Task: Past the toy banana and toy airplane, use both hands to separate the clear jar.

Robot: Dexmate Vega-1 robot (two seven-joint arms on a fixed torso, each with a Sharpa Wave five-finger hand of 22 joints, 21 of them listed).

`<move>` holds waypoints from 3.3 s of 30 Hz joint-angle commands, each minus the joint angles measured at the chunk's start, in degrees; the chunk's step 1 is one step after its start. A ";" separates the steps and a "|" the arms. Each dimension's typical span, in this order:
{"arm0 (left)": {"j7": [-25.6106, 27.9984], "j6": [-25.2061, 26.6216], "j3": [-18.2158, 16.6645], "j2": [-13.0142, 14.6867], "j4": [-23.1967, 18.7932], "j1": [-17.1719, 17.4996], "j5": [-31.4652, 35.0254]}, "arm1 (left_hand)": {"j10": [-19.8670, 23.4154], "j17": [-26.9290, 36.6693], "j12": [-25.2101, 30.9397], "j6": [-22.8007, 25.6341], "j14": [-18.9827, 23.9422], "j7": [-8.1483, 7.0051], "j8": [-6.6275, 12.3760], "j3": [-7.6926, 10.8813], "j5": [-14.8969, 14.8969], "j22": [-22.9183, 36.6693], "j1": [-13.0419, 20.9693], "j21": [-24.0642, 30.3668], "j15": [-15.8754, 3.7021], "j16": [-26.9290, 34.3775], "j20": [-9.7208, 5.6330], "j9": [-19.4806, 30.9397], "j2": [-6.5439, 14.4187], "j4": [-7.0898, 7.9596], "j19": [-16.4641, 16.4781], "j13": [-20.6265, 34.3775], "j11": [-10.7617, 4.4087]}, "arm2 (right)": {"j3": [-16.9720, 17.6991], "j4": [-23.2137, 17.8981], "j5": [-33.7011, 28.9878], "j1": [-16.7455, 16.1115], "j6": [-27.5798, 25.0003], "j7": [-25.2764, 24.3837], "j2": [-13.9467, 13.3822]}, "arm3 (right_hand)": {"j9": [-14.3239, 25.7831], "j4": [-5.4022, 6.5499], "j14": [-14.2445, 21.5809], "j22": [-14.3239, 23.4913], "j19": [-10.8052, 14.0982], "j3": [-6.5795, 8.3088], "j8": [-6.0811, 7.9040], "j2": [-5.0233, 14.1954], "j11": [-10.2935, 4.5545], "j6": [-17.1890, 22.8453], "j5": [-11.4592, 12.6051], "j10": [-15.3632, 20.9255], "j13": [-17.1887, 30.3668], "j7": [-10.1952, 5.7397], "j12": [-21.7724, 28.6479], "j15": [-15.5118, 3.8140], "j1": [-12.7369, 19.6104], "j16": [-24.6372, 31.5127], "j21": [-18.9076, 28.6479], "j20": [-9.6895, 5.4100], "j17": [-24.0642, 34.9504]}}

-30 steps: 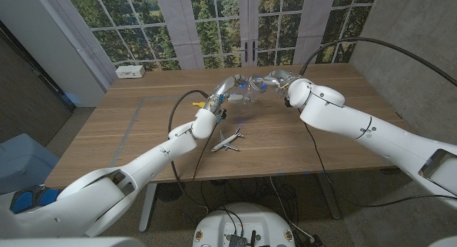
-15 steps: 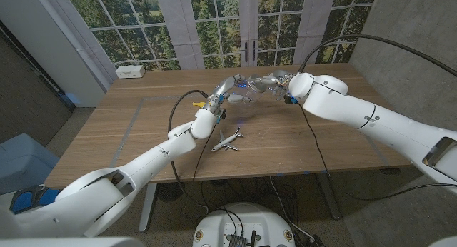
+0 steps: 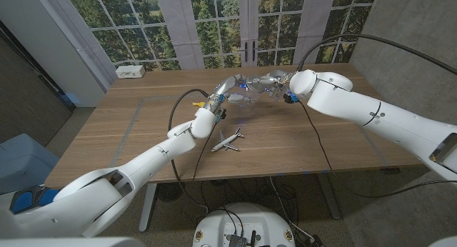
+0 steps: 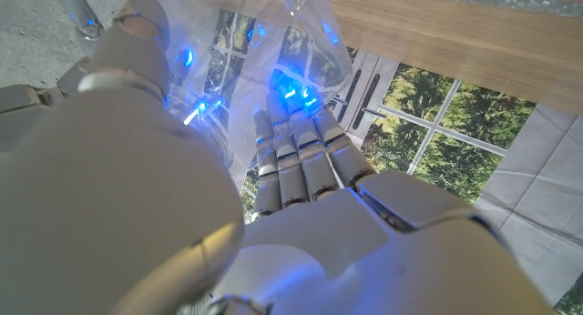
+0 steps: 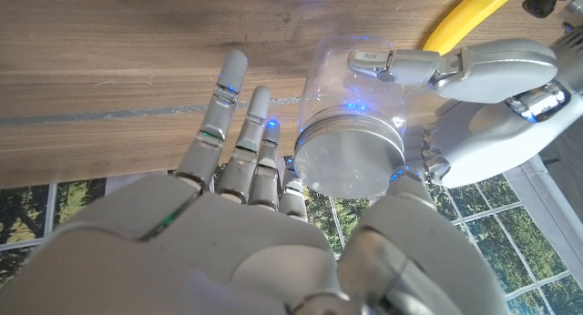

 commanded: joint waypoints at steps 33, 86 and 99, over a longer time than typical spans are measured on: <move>-3.28 6.50 0.27 1.95 -6.15 0.85 1.64 | 26.53 1.59 2.51 26.82 6.22 -12.13 3.89 1.97 3.65 -0.60 12.00 1.51 -14.29 0.59 -0.57 0.79 10.71 2.17 0.80 6.95 -15.70 | -9.73 -3.19 -17.23 1.02 -10.89 -4.28 1.99 | 0.41 -0.52 -1.21 0.77 4.06 -1.91 0.64 -0.71 -0.52 3.45 -0.31 -1.17 2.14 -2.90 1.83 -1.01 -3.03 2.43 -1.66 -1.20 3.99; -17.76 2.79 -2.85 0.69 -0.97 -1.84 -15.62 | 26.53 2.73 1.55 26.90 6.21 -11.10 3.24 1.78 5.76 -0.74 12.14 2.40 -14.30 0.35 -0.24 1.45 10.68 2.25 0.86 8.06 -15.73 | 7.49 4.86 -16.97 -10.28 29.11 5.41 -1.45 | 0.33 -4.53 6.76 2.60 -14.94 9.00 19.50 9.82 -17.54 57.50 2.58 21.40 9.47 -1.56 8.88 -15.69 56.55 11.94 11.86 -18.69 14.27; -20.82 3.86 -3.20 0.82 -1.32 -2.09 -18.66 | 26.79 3.10 1.50 26.89 6.50 -10.82 3.07 1.73 6.26 -0.74 12.31 2.65 -14.30 0.45 -0.13 1.64 10.62 2.19 0.89 8.41 -15.67 | 5.38 3.92 -32.04 -11.33 24.41 7.17 -0.25 | 8.80 -3.55 -1.53 0.61 -21.43 8.43 29.50 9.14 -17.95 66.65 1.30 22.39 5.70 -0.27 4.06 -14.95 58.09 3.48 16.71 -18.50 7.69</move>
